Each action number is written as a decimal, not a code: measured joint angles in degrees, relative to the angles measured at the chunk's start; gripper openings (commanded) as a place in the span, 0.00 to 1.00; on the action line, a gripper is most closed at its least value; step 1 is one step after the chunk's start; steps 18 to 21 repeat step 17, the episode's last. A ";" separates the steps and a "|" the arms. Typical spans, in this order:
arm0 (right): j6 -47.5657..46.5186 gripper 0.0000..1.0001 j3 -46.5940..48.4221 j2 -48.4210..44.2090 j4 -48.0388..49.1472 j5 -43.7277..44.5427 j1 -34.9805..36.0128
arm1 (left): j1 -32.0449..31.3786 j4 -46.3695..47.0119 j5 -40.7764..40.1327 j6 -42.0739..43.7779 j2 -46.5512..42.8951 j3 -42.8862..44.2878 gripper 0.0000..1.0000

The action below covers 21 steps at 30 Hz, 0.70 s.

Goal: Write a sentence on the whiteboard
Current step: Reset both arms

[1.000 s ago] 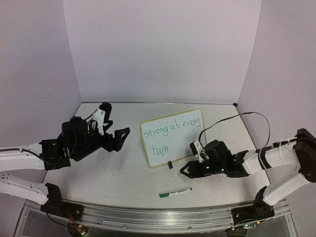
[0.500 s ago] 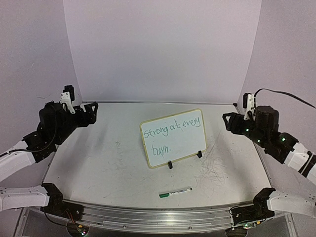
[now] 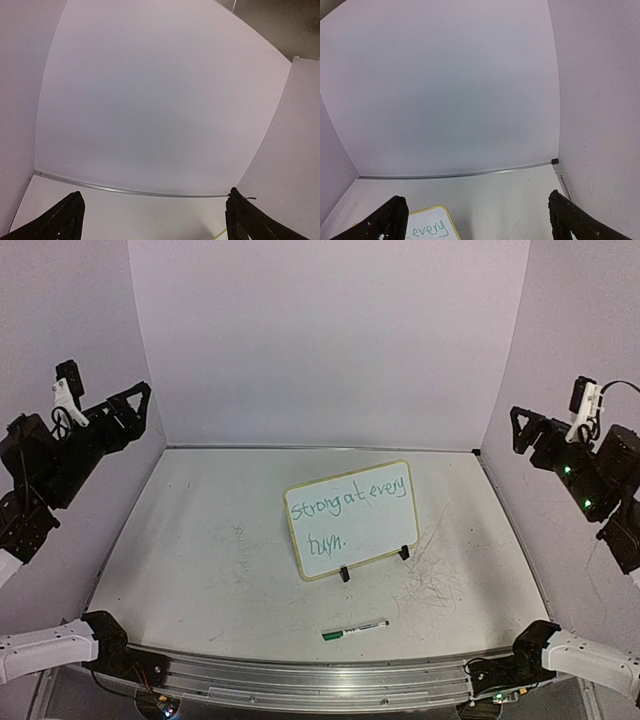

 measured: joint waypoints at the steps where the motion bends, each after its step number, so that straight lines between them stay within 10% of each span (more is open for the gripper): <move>1: -0.26 0.98 0.55 -0.53 -0.02 0.36 0.00 | 0.00 0.00 0.06 0.20 -0.46 0.46 0.99; 21: -0.95 0.98 2.77 -2.25 0.05 3.65 0.00 | 0.00 -1.48 2.94 1.65 0.99 2.33 0.99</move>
